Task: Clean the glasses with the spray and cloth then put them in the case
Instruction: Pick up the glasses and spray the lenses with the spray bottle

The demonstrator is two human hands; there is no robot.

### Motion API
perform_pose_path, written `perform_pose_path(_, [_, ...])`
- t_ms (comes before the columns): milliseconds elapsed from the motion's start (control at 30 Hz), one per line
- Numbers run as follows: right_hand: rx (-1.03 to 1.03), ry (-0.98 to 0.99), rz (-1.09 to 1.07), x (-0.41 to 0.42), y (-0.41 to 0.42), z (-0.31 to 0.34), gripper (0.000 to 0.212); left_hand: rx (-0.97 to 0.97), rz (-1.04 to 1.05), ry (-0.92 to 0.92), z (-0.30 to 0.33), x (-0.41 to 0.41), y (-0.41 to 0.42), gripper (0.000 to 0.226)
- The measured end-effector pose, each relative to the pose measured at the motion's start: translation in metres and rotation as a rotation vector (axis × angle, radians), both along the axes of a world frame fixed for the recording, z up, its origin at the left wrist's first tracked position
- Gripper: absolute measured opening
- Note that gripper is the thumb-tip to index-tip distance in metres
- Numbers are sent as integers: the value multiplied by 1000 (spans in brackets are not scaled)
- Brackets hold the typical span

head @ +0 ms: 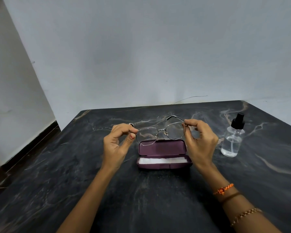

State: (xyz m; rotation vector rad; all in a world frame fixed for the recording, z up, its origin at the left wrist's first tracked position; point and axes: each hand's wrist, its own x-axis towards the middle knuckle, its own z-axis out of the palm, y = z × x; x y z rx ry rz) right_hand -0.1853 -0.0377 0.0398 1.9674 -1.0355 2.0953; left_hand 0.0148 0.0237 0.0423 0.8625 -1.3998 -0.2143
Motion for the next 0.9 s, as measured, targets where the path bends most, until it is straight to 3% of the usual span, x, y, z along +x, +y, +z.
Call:
perform_pose_path(167, [-38, 120, -87, -6, -6, -6, 4, 22, 48, -83, 0, -6, 2, 23])
perform_pose_path(267, [-36, 159, -106, -8, -7, -8, 7, 60, 59, -86, 0, -8, 2, 4])
perform_pose_path(633, [-17, -33, -43, -23, -15, 36, 14, 6, 86, 176, 44, -55, -12, 25])
perform_pose_path(900, [-32, -14, -194, -54, -27, 49, 24, -5, 121, 314, 51, -100, -42, 27])
